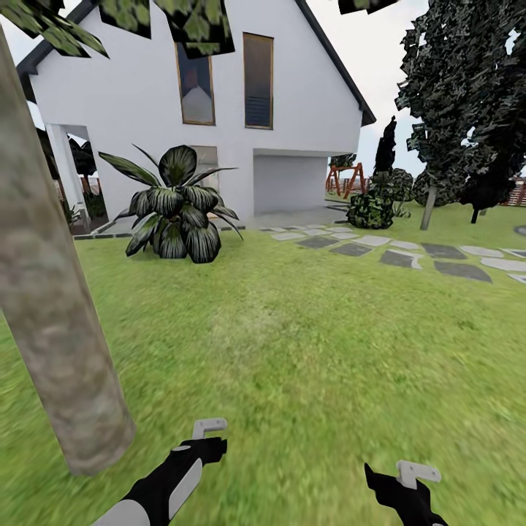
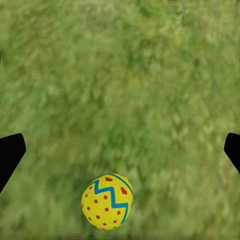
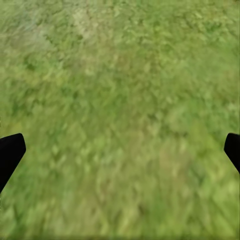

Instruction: Take the three Easter eggs out of the wicker basket on the lawn in the garden, then place them on the lawn next to a single tree (choose any tree) so that all three eggs are next to the same tree and none are left in the basket.

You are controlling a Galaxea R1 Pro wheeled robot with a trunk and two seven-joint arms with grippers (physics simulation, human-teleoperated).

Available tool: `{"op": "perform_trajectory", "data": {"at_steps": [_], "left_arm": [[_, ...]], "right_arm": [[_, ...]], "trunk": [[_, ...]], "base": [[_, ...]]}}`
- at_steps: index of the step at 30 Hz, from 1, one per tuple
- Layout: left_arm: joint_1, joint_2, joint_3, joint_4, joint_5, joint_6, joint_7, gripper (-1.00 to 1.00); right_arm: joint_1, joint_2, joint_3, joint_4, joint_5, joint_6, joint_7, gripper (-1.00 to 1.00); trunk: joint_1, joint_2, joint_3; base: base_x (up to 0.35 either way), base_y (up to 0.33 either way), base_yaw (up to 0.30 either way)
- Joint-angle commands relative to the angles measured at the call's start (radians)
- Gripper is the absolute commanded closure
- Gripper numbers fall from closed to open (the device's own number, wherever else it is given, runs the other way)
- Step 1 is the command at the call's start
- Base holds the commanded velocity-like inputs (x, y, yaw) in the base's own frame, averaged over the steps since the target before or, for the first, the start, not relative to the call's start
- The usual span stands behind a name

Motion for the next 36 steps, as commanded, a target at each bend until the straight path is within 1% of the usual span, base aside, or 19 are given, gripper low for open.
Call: {"op": "perform_trajectory", "data": {"at_steps": [1,16,21,36], "left_arm": [[-0.001,0.001,-0.008,-0.002,0.01,0.004,0.009,-1.0],[-0.001,-0.002,-0.007,-0.002,0.013,0.004,0.008,-1.0],[-0.001,-0.004,-0.009,0.018,0.015,0.003,0.008,-1.0],[-0.001,-0.006,-0.009,0.029,0.014,0.003,0.008,-1.0]], "right_arm": [[-0.001,0.002,-0.004,-0.002,0.004,0.005,0.008,-1.0],[-0.001,0.004,0.0,-0.003,0.008,0.005,0.007,-1.0],[-0.001,0.004,0.004,-0.003,0.019,0.005,0.007,-1.0],[-0.001,0.002,0.005,0.008,0.021,0.004,0.008,-1.0]], "trunk": [[-0.004,0.007,0.002],[-0.062,0.112,0.049],[-0.081,0.147,0.065],[-0.138,0.252,0.112]], "base": [[0.0,0.0,0.0],[0.0,0.0,0.0],[0.0,0.0,0.0],[0.0,0.0,0.0]]}}
